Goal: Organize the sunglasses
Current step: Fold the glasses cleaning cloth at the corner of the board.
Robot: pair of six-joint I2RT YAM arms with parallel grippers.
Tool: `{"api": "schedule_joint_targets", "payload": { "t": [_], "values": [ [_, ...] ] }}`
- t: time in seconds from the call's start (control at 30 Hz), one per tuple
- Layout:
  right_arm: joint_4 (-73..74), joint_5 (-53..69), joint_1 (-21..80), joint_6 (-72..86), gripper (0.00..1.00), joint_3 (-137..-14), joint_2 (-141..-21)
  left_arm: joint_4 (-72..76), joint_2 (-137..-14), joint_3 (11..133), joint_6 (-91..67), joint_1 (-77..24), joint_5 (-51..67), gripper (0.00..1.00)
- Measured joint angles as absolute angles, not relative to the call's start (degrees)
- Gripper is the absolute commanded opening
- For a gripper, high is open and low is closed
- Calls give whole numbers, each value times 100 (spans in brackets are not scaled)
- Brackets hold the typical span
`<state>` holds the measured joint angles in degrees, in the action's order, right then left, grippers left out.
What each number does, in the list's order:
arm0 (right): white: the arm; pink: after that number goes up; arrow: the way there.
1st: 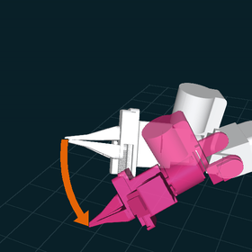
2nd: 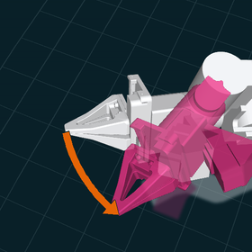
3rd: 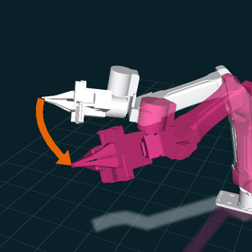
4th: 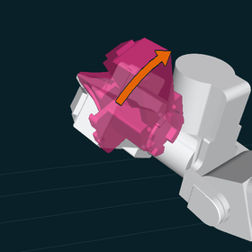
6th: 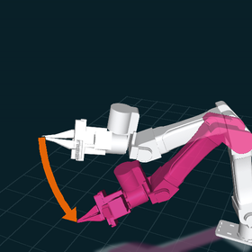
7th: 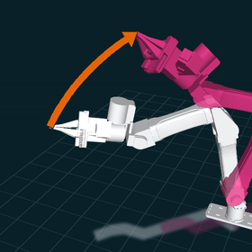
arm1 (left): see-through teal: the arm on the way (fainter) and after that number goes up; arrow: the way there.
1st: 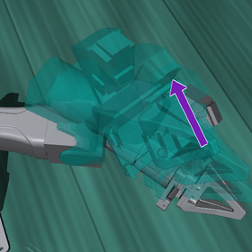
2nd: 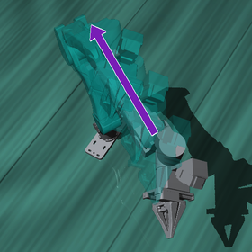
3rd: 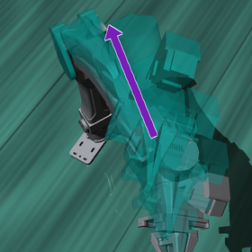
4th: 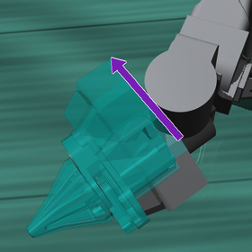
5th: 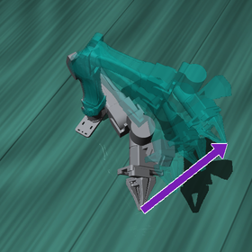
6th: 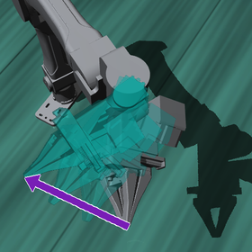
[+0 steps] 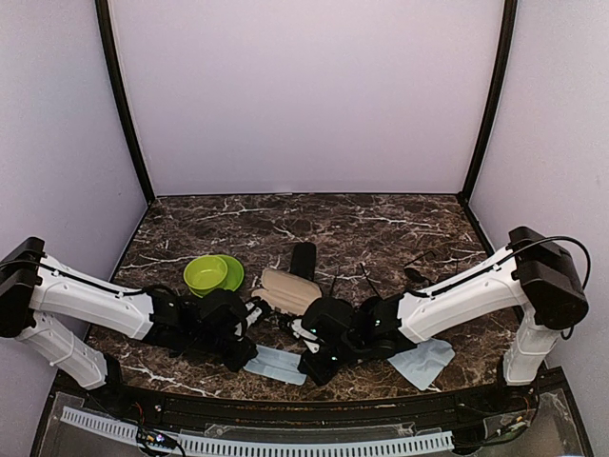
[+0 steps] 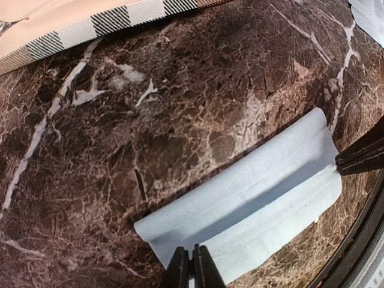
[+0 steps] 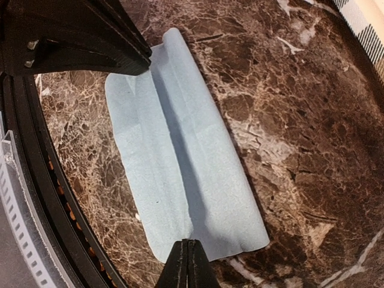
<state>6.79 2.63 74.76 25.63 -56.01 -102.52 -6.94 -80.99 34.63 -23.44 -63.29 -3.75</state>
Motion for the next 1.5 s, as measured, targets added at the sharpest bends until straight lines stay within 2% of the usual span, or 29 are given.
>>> {"api": "schedule_joint_targets", "payload": {
  "t": [0.27, 0.67, 0.97, 1.2, 1.5],
  "values": [
    [679, 388, 7476, 2510, 16, -5590, -10254, -698, -8099, 3463, -2368, -6368, -373, 16],
    [676, 679, 7476, 2314, 19, -5588, -10254, -930, -8071, 3465, -2427, -6501, -370, 21],
    [600, 775, 7470, 2198, 29, -5371, -10053, -1437, -7481, 3470, -2523, -6663, -233, 29],
    [499, 718, 7214, 2340, 30, -5290, -9776, -1586, -7384, 3511, -2530, -6672, -285, 36],
    [475, 556, 6628, 2692, 30, -5238, -9773, -1592, -7852, 3879, -2467, -6128, -193, 37]
  ]
}}
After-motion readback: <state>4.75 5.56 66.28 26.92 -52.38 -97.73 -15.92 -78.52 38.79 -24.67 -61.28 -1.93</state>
